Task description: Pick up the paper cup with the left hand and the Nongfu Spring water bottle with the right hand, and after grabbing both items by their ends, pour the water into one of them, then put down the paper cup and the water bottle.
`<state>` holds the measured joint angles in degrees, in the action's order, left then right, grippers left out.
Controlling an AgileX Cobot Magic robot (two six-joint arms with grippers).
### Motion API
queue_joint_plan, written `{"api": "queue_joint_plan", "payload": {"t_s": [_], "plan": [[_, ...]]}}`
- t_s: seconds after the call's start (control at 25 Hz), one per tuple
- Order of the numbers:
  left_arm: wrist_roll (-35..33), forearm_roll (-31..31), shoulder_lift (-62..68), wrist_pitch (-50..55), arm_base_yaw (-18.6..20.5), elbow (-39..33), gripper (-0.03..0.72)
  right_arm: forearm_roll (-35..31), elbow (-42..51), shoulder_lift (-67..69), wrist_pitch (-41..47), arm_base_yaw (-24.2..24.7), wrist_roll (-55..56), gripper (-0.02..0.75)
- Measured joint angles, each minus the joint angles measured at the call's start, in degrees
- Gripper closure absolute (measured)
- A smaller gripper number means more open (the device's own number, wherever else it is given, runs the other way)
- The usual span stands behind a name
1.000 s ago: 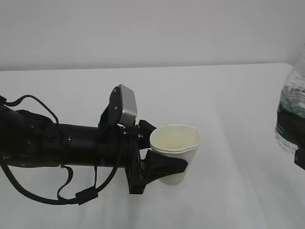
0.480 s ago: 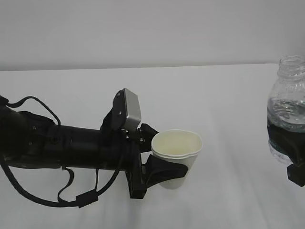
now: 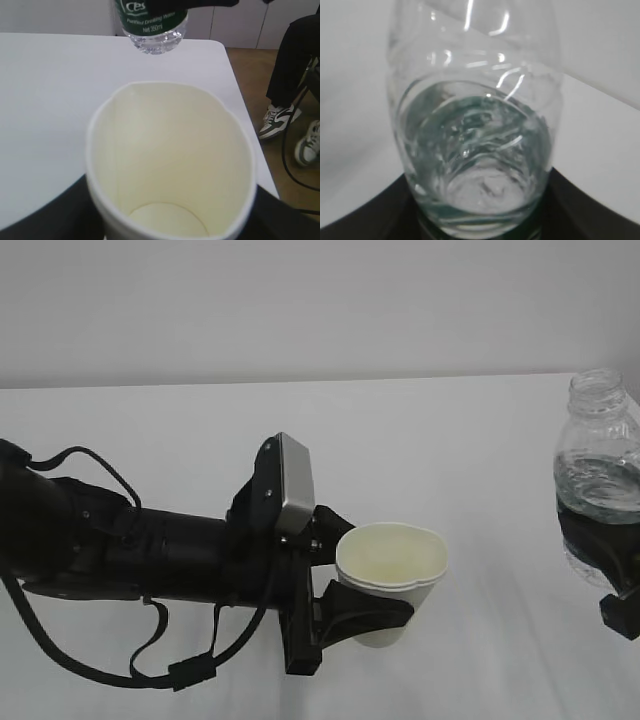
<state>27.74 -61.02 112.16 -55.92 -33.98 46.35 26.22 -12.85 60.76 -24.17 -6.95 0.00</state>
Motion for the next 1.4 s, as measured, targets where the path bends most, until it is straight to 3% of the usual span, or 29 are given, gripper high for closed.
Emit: {"api": "queue_joint_plan", "payload": {"t_s": [0.2,0.84,1.4], "plan": [[-1.13,3.07,0.00,0.13,-1.51,0.22,0.244,1.69,0.00,0.00,0.27,0.00,-0.70,0.311],[-0.91,3.82,0.00,1.54,-4.66,3.46,0.246,3.03,-0.61,0.00,3.57,0.00,-11.04,0.311],[1.38,3.82,0.00,1.54,-4.88,3.46,0.250,3.12,-0.61,0.00,3.75,0.00,-19.11,0.311]]}}
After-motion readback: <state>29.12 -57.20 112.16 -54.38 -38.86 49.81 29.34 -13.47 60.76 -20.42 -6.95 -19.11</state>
